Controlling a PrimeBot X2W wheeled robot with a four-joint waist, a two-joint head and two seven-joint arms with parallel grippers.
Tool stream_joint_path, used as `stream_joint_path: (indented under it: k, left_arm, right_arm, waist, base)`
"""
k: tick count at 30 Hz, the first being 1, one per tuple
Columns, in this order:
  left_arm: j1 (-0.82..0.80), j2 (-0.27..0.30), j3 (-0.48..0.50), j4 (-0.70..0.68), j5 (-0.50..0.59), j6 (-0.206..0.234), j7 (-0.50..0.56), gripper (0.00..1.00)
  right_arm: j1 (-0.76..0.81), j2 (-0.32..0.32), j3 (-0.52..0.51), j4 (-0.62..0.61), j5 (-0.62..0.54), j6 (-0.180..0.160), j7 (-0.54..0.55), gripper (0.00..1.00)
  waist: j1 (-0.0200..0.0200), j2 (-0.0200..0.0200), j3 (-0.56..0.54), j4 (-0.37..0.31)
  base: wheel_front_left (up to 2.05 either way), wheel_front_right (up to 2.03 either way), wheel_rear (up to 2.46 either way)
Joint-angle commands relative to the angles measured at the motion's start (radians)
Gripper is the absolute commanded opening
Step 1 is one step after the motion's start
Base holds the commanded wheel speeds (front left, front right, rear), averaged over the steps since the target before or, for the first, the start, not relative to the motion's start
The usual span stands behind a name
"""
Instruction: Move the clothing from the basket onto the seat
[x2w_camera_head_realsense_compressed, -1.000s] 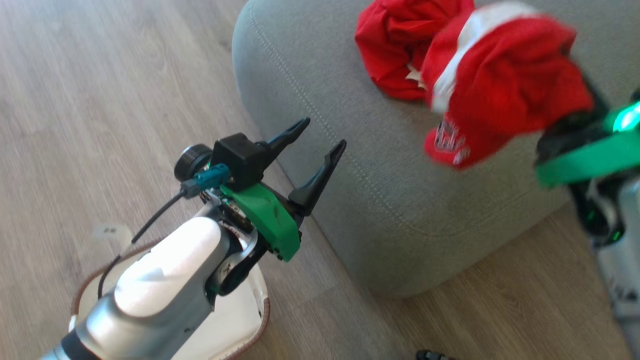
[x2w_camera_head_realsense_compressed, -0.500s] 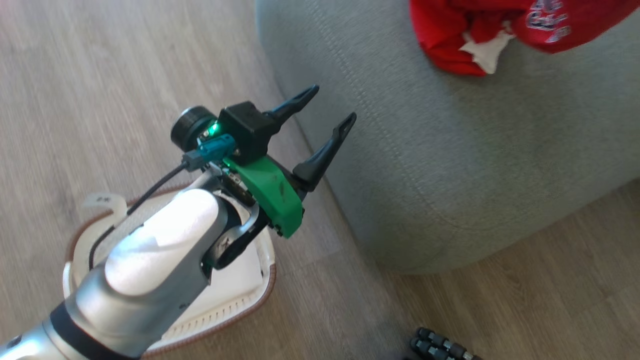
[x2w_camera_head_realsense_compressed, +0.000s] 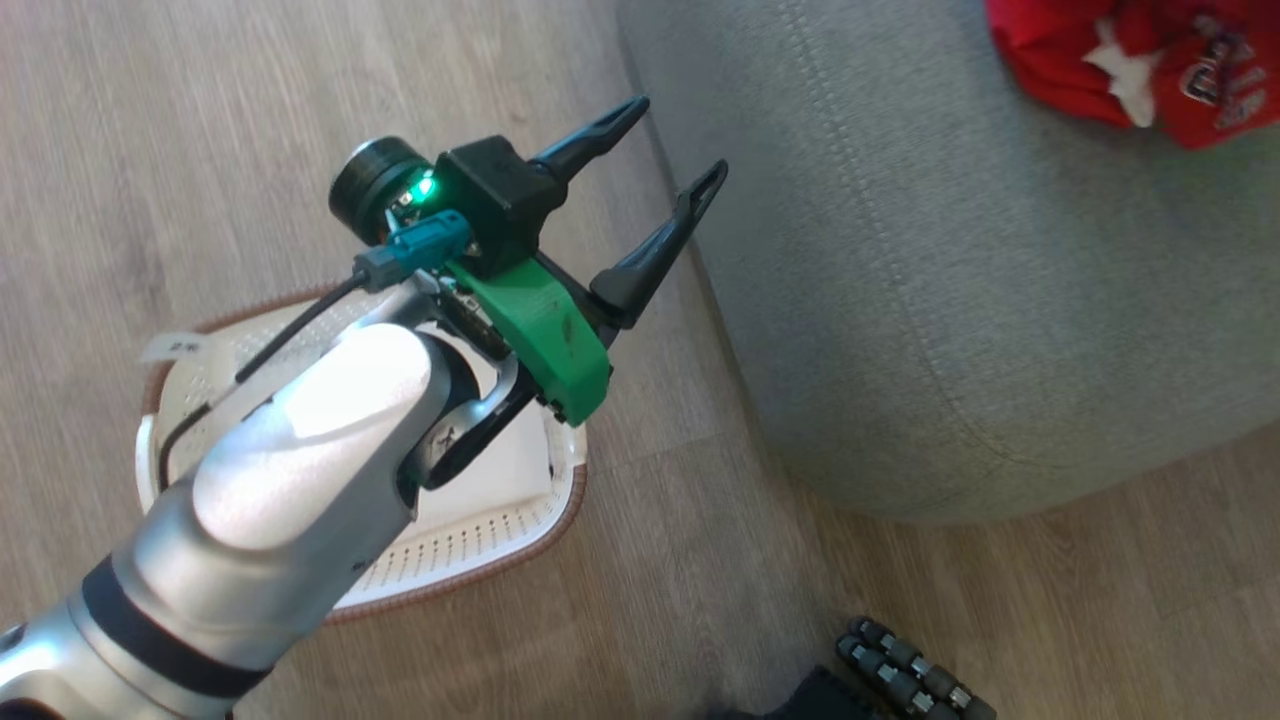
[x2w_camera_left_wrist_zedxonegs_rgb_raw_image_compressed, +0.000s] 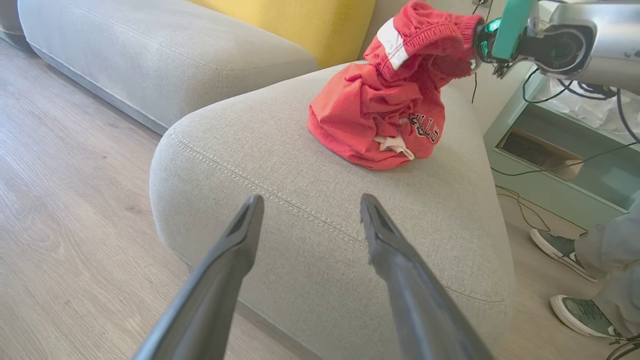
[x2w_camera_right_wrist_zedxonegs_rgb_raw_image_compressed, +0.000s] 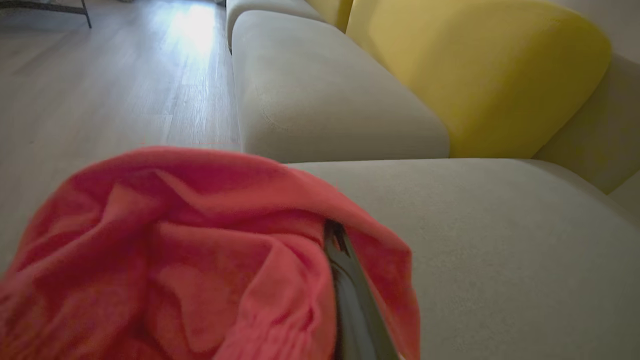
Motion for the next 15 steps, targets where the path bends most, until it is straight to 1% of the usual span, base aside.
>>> stream_joint_path:
  k: [1, 7, 11, 15]
  left_arm:
    - [-0.046, 0.020, 0.038, -0.037, 0.009, -0.004, 0.002, 1.00]
    - [-0.062, 0.014, 0.038, -0.031, 0.010, -0.004, -0.004, 1.00]
    - [-0.064, 0.012, 0.037, -0.021, 0.008, -0.005, -0.012, 1.00]
    - [-0.064, 0.013, 0.039, -0.011, 0.005, -0.005, -0.020, 1.00]
  right_arm:
    - [-0.023, -0.031, 0.009, 0.002, 0.007, 0.000, 0.011, 0.00]
    - [-0.036, -0.013, 0.079, 0.092, 0.024, 0.000, 0.070, 0.00]
    - [-0.027, -0.012, 0.170, 0.118, 0.044, 0.000, 0.174, 0.00]
    - [-0.022, -0.029, 0.238, 0.108, 0.100, 0.000, 0.260, 0.00]
  waist:
    - [-0.0002, 0.0000, 0.025, 0.020]
    - [-0.0002, 0.0000, 0.055, 0.042]
    - [-0.0002, 0.0000, 0.056, 0.050]
    - [-0.0002, 0.0000, 0.045, 0.053]
  base:
    - [0.00, 0.00, 0.00]
    - [0.00, 0.00, 0.00]
    - [0.00, 0.00, 0.00]
    - [0.00, 0.00, 0.00]
